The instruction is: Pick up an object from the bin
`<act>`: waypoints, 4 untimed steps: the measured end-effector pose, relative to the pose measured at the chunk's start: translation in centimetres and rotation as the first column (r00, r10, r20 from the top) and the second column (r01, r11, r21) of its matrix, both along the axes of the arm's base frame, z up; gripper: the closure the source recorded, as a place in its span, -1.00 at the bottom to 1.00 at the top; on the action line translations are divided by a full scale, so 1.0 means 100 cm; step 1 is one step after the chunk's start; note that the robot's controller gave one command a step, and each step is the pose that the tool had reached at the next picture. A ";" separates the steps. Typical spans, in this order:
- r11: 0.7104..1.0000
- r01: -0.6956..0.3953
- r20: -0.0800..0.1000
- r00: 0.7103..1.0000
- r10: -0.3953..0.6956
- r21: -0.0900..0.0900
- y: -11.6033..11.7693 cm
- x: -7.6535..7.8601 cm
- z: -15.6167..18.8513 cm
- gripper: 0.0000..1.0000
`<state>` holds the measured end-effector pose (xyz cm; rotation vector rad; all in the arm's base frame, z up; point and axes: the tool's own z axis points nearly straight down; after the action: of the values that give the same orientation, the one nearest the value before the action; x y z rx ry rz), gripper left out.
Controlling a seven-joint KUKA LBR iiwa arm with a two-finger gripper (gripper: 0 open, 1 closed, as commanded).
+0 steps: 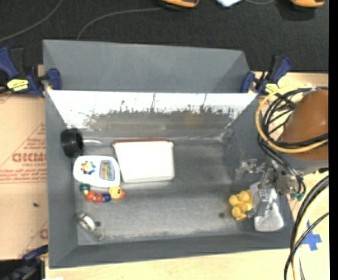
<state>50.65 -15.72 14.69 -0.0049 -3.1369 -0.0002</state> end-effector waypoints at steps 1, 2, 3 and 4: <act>0.998 0.062 -0.004 0.998 -0.062 0.001 -0.002 -0.011 -0.081 -1.00; 0.999 0.055 0.004 0.999 -0.055 -0.002 -0.003 -0.009 -0.076 1.00; 1.000 0.027 0.015 1.000 -0.027 -0.003 0.029 0.004 0.028 1.00; 1.000 0.019 0.025 1.000 -0.018 -0.007 0.023 -0.025 0.150 1.00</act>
Offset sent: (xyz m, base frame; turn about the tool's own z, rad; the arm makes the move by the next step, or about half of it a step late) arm -0.0103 -0.0026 -0.0769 0.0629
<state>48.14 -13.46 29.68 -0.0342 -3.1620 0.0113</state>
